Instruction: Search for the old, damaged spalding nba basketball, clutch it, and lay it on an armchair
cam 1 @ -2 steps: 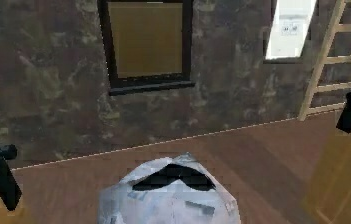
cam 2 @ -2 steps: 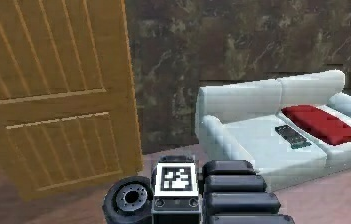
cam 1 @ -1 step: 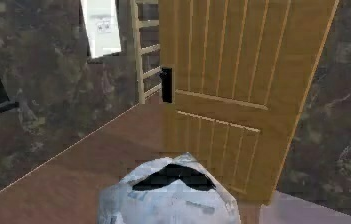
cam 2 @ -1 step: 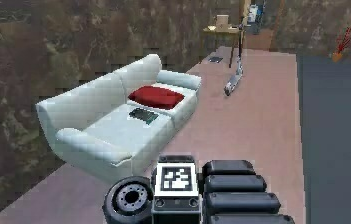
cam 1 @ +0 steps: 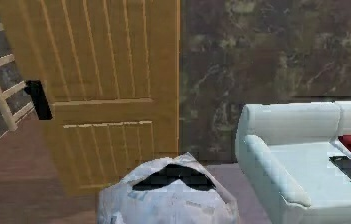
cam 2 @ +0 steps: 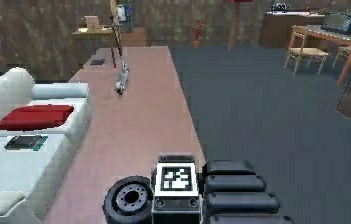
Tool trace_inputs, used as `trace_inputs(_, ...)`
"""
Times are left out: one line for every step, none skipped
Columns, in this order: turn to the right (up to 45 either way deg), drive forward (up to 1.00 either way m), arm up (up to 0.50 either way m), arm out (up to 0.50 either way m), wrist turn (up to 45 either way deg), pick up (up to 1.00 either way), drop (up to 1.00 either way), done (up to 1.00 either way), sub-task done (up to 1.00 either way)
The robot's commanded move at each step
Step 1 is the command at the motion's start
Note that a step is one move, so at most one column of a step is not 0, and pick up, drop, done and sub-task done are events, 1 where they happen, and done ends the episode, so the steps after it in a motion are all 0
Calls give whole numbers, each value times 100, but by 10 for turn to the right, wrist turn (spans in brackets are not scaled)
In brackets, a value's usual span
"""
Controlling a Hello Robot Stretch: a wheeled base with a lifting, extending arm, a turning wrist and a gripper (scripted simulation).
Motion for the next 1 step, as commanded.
trace_inputs(0, 5, 0, 0, 0, 0, 0, 0, 0)
